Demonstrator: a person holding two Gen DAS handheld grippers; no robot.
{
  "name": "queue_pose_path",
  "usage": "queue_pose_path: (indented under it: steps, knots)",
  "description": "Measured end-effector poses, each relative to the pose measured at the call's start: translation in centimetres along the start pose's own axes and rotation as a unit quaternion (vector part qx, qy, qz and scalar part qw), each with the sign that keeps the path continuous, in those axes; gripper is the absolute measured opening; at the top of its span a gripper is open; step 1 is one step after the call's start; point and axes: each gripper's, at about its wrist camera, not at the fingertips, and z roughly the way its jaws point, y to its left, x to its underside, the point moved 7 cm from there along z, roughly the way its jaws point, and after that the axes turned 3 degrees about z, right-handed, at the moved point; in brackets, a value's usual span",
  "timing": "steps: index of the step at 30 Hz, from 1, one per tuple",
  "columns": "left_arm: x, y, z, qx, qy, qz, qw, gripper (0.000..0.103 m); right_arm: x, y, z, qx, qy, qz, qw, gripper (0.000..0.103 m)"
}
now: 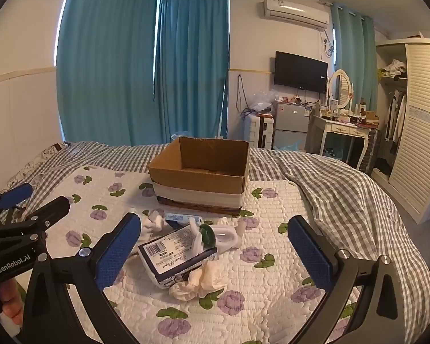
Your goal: Organize soft objects
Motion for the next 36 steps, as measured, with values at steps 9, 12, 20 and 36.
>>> queue_pose_path:
  steps: [9,12,20,36]
  knots:
    - [-0.14,0.08,-0.16,0.001,-0.001,0.001,1.0000,0.091,0.20,-0.05,0.07,0.000,0.001,-0.002,1.000,0.103]
    - [-0.19,0.06,-0.15,0.000,0.000,0.002,1.0000,0.091,0.23,-0.01,0.12,0.000,0.002,-0.002,1.000,0.103]
    - [-0.29,0.16,-0.14,-0.002,0.001,0.001,1.0000,0.091,0.36,0.06,0.24,0.000,0.003,-0.004,1.000,0.103]
    - [-0.20,0.19,-0.15,-0.002,0.000,0.001,1.0000,0.091,0.53,0.05,0.28,0.000,0.003,-0.005,1.000,0.103]
